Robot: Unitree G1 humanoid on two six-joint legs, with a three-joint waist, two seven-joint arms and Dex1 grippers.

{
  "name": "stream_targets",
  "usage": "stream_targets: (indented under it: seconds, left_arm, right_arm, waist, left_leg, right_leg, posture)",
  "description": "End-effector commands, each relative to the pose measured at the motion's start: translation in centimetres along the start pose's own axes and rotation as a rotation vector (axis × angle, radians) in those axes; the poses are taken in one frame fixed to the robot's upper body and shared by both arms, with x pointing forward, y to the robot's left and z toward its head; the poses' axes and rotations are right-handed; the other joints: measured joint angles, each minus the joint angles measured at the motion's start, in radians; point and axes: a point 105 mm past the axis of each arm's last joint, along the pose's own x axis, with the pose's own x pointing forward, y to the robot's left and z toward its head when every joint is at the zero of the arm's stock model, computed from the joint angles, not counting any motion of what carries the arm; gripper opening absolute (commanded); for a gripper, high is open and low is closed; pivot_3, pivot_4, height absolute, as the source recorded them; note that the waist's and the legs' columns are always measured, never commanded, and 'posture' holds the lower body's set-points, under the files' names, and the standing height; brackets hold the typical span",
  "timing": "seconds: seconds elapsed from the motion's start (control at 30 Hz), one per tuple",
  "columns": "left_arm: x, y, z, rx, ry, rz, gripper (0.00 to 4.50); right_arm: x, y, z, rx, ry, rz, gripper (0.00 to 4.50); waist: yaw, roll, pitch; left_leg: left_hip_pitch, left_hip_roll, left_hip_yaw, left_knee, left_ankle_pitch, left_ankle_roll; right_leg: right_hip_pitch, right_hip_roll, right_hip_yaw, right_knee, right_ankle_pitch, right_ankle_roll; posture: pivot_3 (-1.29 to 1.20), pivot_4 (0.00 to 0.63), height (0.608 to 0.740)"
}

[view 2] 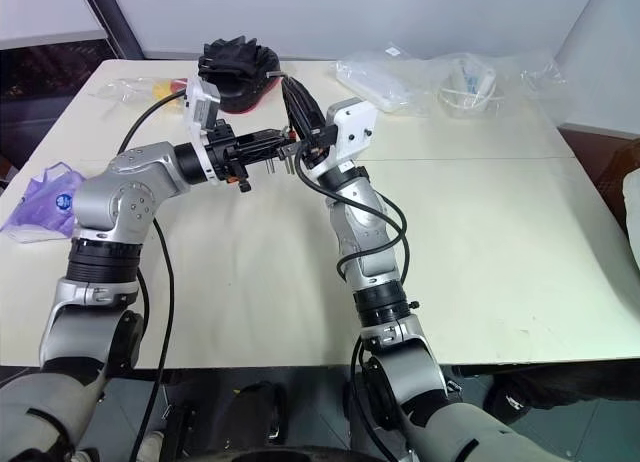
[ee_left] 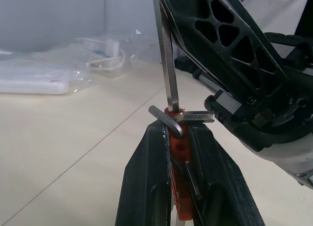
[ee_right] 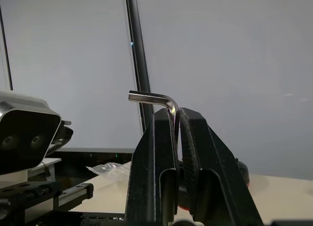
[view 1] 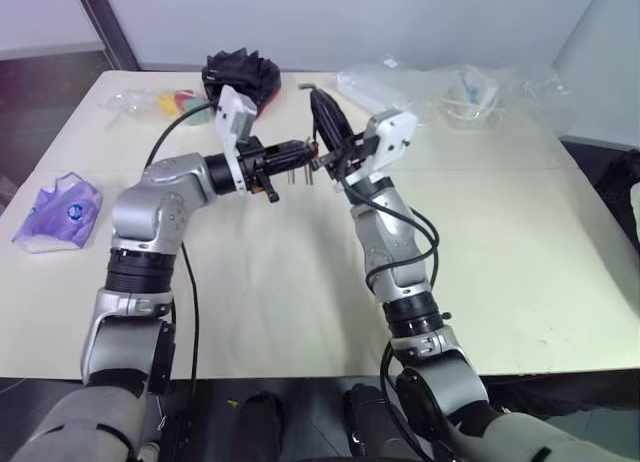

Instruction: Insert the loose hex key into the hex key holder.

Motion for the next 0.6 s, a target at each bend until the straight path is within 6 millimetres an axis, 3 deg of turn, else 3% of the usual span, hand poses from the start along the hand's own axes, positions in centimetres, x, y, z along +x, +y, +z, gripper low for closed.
stream_targets:
  seconds: [0.03,0.6]
  left_arm:
    - [-0.13,-0.47,2.82,0.064,-0.076,-0.016,0.0]
    - [-0.02,-0.08,3.66,0.034,-0.114,-0.003,0.0]
  right_arm:
    - [0.17,0.4,0.45,0.004,-0.028,0.006,0.02]
    - [-0.65,0.56,-0.36,-0.022,0.005,0.018,0.02]
  waist:
    - [0.0,0.0,0.0]
    - [0.0,0.0,0.0]
  left_leg:
    - [0.0,0.0,0.0,0.0,0.0,0.0]
    - [0.0,0.0,0.0,0.0,0.0,0.0]
  right_leg:
    - [0.0,0.0,0.0,0.0,0.0,0.0]
    - [0.0,0.0,0.0,0.0,0.0,0.0]
  posture:
    - [0.0,0.15,0.74]
    - [0.0,0.15,0.74]
